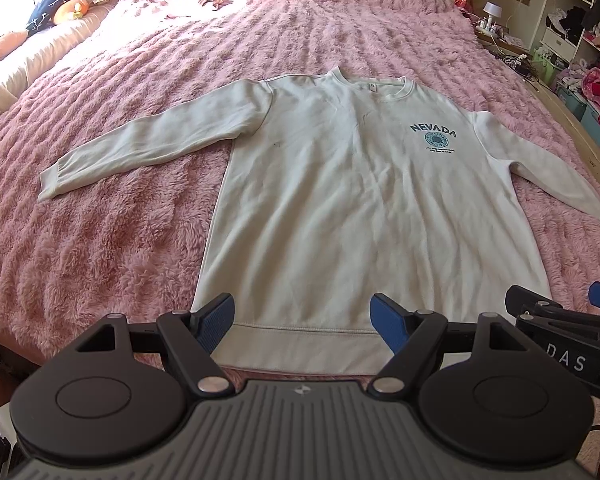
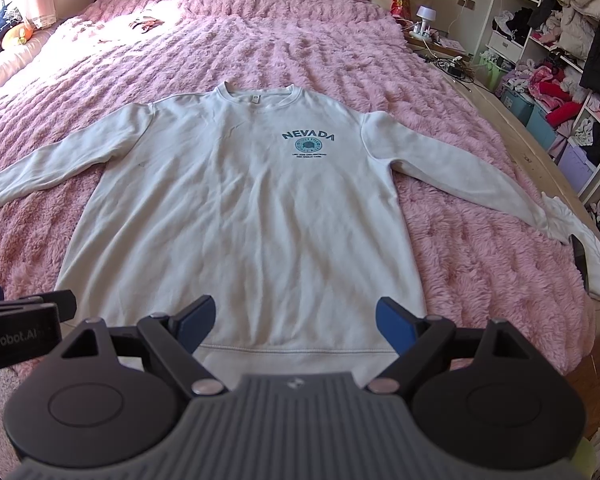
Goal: Fold small clothes
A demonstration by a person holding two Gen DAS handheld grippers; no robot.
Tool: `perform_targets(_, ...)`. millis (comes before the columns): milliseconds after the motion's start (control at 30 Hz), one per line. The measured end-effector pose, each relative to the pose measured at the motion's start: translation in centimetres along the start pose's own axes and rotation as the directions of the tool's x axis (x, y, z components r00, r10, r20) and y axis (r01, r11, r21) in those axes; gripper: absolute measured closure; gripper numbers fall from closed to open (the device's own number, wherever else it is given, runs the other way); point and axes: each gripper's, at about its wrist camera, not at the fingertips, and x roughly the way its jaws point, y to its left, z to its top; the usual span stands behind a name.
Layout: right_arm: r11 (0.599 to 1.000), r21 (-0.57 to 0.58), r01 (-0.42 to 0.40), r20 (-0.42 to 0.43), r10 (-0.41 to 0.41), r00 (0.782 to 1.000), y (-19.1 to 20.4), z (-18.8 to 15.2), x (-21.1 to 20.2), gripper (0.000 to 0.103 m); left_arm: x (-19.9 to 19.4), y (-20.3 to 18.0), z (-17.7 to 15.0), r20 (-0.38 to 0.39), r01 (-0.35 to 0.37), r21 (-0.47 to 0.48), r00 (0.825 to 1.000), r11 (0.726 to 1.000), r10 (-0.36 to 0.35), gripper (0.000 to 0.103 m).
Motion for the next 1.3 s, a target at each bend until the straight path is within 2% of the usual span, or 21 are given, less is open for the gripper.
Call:
perform_targets(433, 1.0, 0.0, -0.03, 0.014, 0.03, 0.999, -0.2, 0.5, -0.4, 0.02, 0.0, 0.0, 0.1, -0.002, 0.002, 0.001, 1.0, 1.0, -0.002, 0.013)
perform_targets(733, 0.995, 0.061, -0.081, 0.0, 0.081, 0.997, -1.0, 1.1, -0.5, 0.02, 0.0, -0.1, 0.1, -0.002, 0.001, -0.001, 1.0, 1.0, -0.001, 0.013)
perform_targets(900, 1.0, 0.006, -0.018, 0.02, 0.018, 1.0, -0.4, 0.9, -0.4, 0.02, 0.0, 0.0, 0.1, -0.003, 0.002, -0.001, 1.0, 1.0, -0.002, 0.013)
perform_targets(1033, 0.997, 0.023, -0.074, 0.022, 0.074, 0.997, -0.8, 0.9, -0.6, 0.02, 0.0, -0.1, 0.1, -0.005, 0.001, -0.003, 1.0, 1.0, -0.001, 0.013)
perform_targets(1133, 0.997, 0.026, -0.072, 0.017, 0.072, 0.997, -0.8, 1.1, -0.6, 0.02, 0.2, -0.2, 0.2, -0.008, 0.003, -0.007, 1.0, 1.0, -0.003, 0.013)
perform_targets(1300, 0.993, 0.023, -0.117, 0.041, 0.116, 0.992, -0.9, 1.1, -0.8, 0.02, 0.4, -0.3, 0.2, -0.01, 0.003, -0.006, 1.0, 1.0, -0.003, 0.013)
